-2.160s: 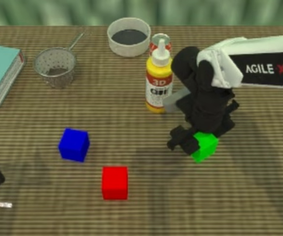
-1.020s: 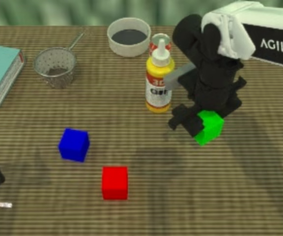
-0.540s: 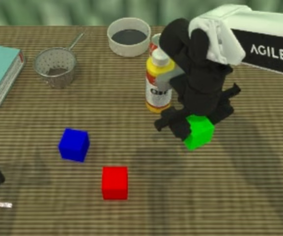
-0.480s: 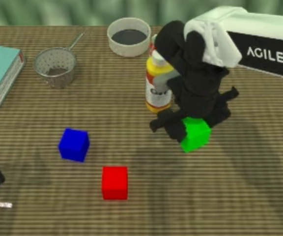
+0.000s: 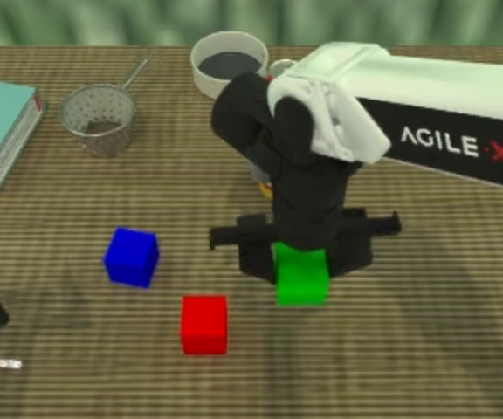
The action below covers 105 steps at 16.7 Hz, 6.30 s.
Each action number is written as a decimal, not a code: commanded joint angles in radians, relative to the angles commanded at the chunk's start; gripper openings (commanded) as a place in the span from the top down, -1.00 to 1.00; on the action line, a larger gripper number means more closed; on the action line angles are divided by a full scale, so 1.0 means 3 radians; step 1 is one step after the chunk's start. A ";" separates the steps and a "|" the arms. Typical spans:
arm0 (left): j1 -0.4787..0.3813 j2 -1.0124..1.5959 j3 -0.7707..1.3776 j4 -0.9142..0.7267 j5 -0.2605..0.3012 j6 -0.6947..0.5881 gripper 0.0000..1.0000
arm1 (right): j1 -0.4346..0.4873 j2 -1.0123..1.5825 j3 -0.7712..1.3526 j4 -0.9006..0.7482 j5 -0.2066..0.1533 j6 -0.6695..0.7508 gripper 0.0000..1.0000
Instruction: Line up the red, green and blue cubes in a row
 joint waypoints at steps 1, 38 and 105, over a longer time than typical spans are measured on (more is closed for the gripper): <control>0.0000 0.0000 0.0000 0.0000 0.0000 0.0000 -1.00 | 0.0048 -0.0023 -0.0015 -0.0004 0.0005 0.0132 1.00; 0.0000 0.0000 0.0000 0.0000 0.0000 0.0000 -1.00 | 0.0134 0.0229 -0.0550 0.0798 0.0015 0.0338 -1.00; -0.1165 0.7105 0.4478 -0.2596 0.0008 -0.0422 -1.00 | -0.2539 -0.7018 -0.5508 0.3682 -0.0052 -0.2370 -1.00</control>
